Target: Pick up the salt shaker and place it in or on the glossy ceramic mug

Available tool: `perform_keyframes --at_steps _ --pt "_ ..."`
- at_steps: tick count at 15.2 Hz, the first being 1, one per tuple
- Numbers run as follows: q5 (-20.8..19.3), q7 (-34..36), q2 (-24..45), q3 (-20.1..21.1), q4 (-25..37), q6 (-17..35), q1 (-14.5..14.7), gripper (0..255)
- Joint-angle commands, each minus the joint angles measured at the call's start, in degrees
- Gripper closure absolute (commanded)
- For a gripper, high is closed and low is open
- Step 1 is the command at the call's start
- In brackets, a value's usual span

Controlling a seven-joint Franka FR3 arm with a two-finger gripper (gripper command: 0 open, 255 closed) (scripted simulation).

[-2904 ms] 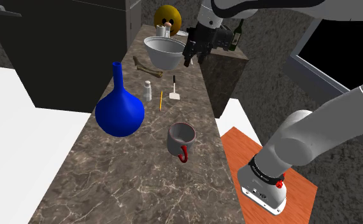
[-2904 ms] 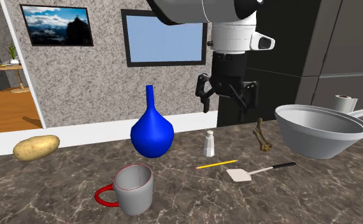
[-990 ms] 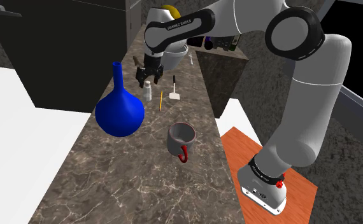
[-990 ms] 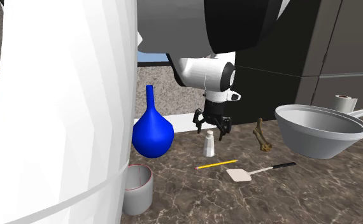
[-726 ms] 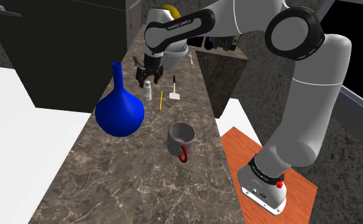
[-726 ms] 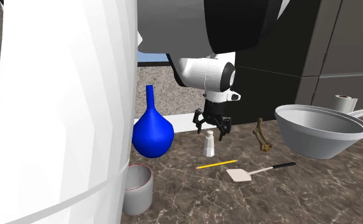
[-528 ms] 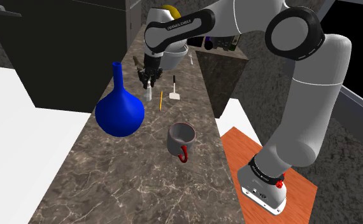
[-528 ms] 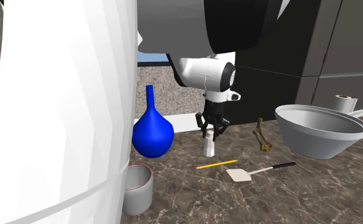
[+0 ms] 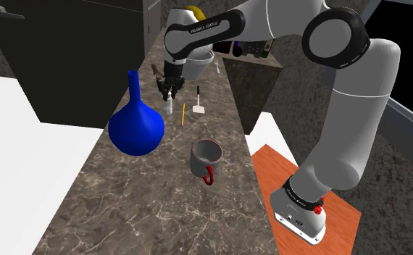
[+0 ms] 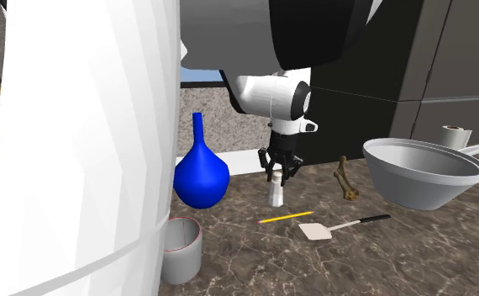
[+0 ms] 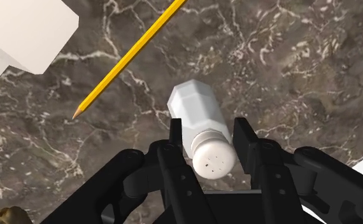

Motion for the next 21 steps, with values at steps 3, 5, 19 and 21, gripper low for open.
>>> perform_keyframes --at_steps 3,5,19,21 --pt "-0.02 0.19 -1.04 0.01 1.27 -2.31 -0.01 255" --pt "-0.03 0.28 -1.58 0.02 2.07 -3.65 -0.02 255" --pt "-0.12 0.96 -4.12 0.03 9.35 -13.44 -0.09 255" --pt "-0.14 1.06 -4.30 0.04 10.65 -14.91 -0.09 255"
